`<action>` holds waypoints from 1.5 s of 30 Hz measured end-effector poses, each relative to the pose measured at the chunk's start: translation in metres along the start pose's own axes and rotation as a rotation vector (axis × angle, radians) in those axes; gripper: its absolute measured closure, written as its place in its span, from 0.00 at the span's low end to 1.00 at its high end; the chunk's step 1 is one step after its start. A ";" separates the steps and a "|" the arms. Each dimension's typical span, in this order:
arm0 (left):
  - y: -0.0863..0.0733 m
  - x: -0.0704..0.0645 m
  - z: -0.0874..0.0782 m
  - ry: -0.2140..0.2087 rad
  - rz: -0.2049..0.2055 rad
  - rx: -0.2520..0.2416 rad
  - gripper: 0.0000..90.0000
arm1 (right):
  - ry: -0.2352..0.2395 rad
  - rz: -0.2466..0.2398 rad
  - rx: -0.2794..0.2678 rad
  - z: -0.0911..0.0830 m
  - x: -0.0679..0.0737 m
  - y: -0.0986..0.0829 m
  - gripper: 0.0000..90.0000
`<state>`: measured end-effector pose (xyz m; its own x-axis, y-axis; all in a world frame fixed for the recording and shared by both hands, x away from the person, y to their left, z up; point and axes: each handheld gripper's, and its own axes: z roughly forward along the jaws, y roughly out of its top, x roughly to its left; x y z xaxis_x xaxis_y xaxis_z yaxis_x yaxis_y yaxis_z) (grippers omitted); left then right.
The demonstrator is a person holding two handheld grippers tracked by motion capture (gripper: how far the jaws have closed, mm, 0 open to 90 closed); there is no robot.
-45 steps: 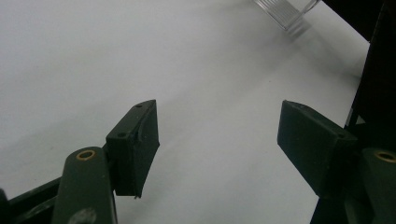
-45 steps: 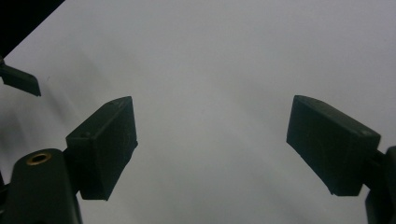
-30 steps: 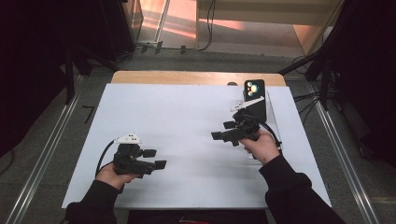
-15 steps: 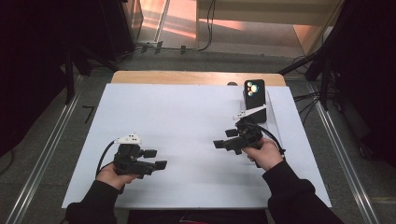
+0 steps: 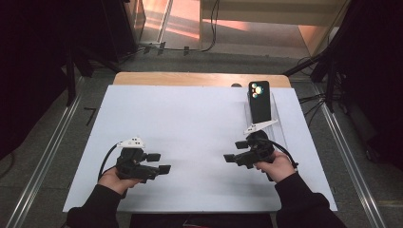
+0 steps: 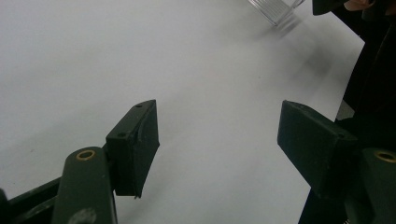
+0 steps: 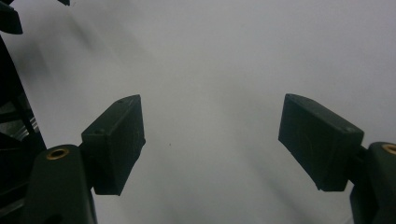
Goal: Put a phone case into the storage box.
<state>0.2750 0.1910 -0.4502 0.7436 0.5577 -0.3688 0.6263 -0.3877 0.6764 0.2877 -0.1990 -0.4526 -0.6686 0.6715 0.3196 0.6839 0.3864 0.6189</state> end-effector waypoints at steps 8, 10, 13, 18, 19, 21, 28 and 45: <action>-0.001 -0.002 0.000 -0.003 0.007 0.003 0.33 | 0.028 -0.028 0.027 -0.004 0.001 -0.016 0.23; -0.002 -0.002 -0.001 -0.004 0.003 0.001 0.33 | 0.025 -0.029 0.039 -0.005 0.001 -0.020 0.23; -0.003 -0.003 -0.001 -0.004 0.009 0.004 0.33 | 0.026 -0.023 0.054 -0.007 -0.001 -0.026 0.23; -0.005 -0.003 -0.001 -0.002 0.010 0.008 0.33 | 0.016 -0.006 0.050 -0.013 -0.006 -0.035 0.23; -0.005 -0.003 -0.002 -0.001 0.010 0.008 0.33 | 0.013 -0.006 0.046 -0.015 -0.007 -0.037 0.23; -0.006 -0.002 -0.002 -0.003 0.010 0.003 0.33 | 0.013 0.009 0.039 -0.018 -0.009 -0.042 0.23; -0.009 -0.001 -0.003 0.001 0.014 -0.001 0.33 | -0.004 0.022 0.024 -0.024 -0.012 -0.051 0.23; -0.009 -0.001 -0.002 -0.008 0.013 0.008 0.33 | -0.010 0.022 0.032 -0.025 -0.015 -0.056 0.23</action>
<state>0.2680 0.1956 -0.4551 0.7539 0.5462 -0.3650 0.6179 -0.4009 0.6764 0.2523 -0.2467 -0.4747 -0.6507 0.6859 0.3258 0.7075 0.3917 0.5883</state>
